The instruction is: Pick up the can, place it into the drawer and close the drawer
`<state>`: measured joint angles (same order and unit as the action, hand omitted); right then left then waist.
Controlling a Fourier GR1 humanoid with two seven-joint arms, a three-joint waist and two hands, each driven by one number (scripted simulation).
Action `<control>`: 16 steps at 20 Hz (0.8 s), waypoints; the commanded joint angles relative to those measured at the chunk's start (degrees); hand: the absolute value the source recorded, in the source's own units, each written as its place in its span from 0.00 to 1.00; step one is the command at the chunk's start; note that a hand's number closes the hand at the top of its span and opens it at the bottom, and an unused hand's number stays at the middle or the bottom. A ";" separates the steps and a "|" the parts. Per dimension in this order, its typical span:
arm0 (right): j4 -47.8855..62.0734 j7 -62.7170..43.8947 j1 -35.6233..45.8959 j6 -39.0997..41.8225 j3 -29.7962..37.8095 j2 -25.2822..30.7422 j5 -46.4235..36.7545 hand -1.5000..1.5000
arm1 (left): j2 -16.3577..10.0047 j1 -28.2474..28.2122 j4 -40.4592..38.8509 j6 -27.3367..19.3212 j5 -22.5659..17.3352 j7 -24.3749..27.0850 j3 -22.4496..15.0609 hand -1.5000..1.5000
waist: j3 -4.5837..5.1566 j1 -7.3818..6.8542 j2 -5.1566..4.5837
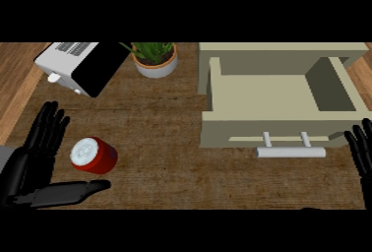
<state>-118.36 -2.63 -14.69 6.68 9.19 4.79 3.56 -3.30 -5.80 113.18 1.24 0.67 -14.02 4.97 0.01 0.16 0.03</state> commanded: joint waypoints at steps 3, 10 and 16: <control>-3.27 -0.96 -2.64 1.98 0.20 -0.84 0.59 0.00 | 1.43 -2.44 -5.35 -0.44 2.19 7.03 -0.18 0.00 | -0.01 -0.03 0.02; -0.08 -1.37 1.42 2.05 1.94 -0.45 0.38 0.00 | -0.37 1.30 -15.99 0.49 0.15 13.77 3.60 0.00 | 0.00 -0.06 -0.02; 1.76 3.65 -0.72 2.62 1.15 -2.81 -1.50 0.00 | -1.42 -1.82 -21.09 2.10 -0.21 20.62 5.58 0.00 | -0.01 -0.10 0.00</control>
<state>-117.13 -1.10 -14.80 9.11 10.56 3.19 2.67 -3.58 -6.09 94.93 1.83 1.27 2.69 8.88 0.01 0.11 0.01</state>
